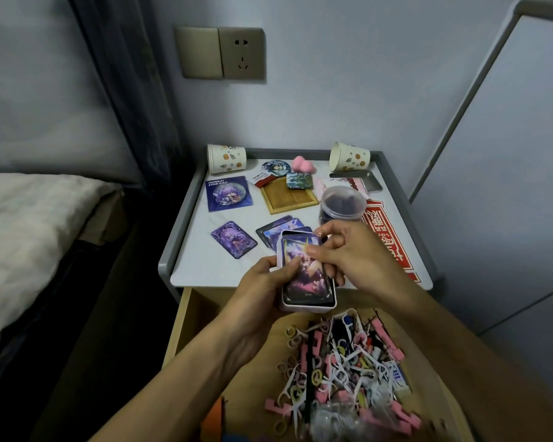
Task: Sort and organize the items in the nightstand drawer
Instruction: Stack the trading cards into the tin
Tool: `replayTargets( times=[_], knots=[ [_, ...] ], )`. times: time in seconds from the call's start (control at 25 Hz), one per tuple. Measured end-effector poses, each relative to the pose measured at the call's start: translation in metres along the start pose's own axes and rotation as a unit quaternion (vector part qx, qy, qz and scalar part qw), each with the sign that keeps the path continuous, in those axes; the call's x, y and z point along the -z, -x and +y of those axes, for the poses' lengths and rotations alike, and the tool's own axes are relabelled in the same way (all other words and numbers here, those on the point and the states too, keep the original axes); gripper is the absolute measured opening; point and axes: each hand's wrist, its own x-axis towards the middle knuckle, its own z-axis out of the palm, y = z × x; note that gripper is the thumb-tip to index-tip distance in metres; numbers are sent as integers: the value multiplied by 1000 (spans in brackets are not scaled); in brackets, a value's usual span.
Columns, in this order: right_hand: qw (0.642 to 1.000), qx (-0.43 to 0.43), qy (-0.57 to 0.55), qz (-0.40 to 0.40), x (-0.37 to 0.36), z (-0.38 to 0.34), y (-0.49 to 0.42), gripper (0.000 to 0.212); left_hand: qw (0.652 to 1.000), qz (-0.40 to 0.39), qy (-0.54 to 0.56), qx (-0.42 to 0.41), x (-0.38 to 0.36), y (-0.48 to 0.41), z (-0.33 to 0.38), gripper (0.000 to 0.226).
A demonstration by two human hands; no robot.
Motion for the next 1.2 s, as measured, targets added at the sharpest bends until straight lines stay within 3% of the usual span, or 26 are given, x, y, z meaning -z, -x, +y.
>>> replayTargets(
  times=[0.24,0.4,0.56,0.76,0.84,0.88,0.96,1.08,1.2],
  knots=[
    [989,55,117,68,-13,1,2,21,999,22,-25,-5,2,1,2,29],
    [949,138,251,129,-25,-1,5,46,998,50,-3,-30,11,3,11,26],
    [976,116,171,63,-41,-9,-5,39,993,102,31,-42,26,0,24,24],
    [972,112,201,-51,-68,-61,-45,29,979,162,99,-77,52,-7,48,26],
    [975,86,200,-50,-62,-74,-72,26,969,184,132,-97,62,-7,60,25],
    [961,69,264,-34,-58,-74,-87,30,964,197,145,-102,67,-6,64,24],
    [896,3,443,-34,-56,-62,-108,43,958,214,162,-101,72,-3,70,24],
    [802,-88,586,-79,-69,-40,-124,57,956,208,184,-96,76,1,76,23],
    [777,-99,615,-90,-76,-35,-132,64,955,202,193,-97,78,5,81,17]
  ],
)
